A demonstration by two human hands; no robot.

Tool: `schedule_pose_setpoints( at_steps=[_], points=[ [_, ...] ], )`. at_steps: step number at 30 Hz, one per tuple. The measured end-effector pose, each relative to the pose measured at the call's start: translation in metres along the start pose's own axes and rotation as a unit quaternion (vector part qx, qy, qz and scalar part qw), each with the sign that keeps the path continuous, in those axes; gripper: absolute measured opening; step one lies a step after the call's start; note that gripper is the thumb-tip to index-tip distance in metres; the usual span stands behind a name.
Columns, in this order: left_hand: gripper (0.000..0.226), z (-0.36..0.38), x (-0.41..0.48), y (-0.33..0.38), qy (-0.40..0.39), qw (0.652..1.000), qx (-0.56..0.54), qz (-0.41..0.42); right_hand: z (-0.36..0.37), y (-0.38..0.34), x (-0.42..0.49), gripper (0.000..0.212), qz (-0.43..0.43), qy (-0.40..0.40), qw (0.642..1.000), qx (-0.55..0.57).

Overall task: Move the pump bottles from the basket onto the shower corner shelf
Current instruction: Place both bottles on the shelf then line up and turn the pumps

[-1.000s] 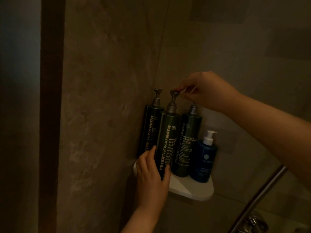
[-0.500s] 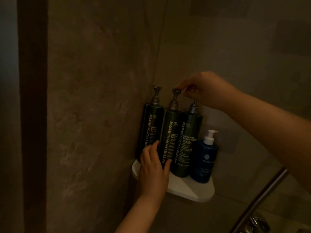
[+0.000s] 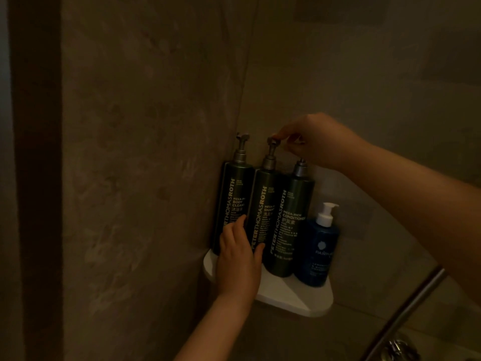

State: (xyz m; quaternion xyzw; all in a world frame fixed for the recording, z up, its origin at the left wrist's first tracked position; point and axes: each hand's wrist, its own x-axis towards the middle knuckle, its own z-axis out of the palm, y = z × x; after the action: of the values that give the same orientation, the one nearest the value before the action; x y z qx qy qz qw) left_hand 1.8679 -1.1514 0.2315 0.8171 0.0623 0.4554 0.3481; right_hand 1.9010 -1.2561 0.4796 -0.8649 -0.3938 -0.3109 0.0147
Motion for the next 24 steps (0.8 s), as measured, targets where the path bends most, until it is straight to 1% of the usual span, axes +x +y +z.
schedule_pose_setpoints(
  at_steps=[9, 12, 15, 18, 24],
  points=[
    [0.065, 0.0, -0.001, -0.001, 0.004, 1.0, 0.003, 0.008, -0.001, 0.005, 0.0, 0.037, 0.011, -0.003, 1.0, 0.029],
    [0.069, -0.001, -0.002, 0.0, 0.003, 1.0, -0.002, 0.003, -0.008, 0.012, -0.002, 0.041, 0.044, 0.017, 0.997, 0.058],
    [0.068, -0.003, -0.004, 0.002, 0.009, 1.0, -0.006, 0.005, -0.012, 0.022, -0.008, 0.031, 0.07, -0.014, 0.996, 0.048],
    [0.063, -0.004, -0.006, 0.006, 0.019, 1.0, -0.003, 0.013, -0.013, 0.027, -0.013, 0.026, 0.068, -0.051, 0.996, 0.038],
    [0.057, -0.006, -0.012, 0.017, 0.026, 0.999, -0.008, 0.035, -0.013, 0.027, -0.019, 0.027, 0.057, -0.057, 0.996, 0.045]
  ],
)
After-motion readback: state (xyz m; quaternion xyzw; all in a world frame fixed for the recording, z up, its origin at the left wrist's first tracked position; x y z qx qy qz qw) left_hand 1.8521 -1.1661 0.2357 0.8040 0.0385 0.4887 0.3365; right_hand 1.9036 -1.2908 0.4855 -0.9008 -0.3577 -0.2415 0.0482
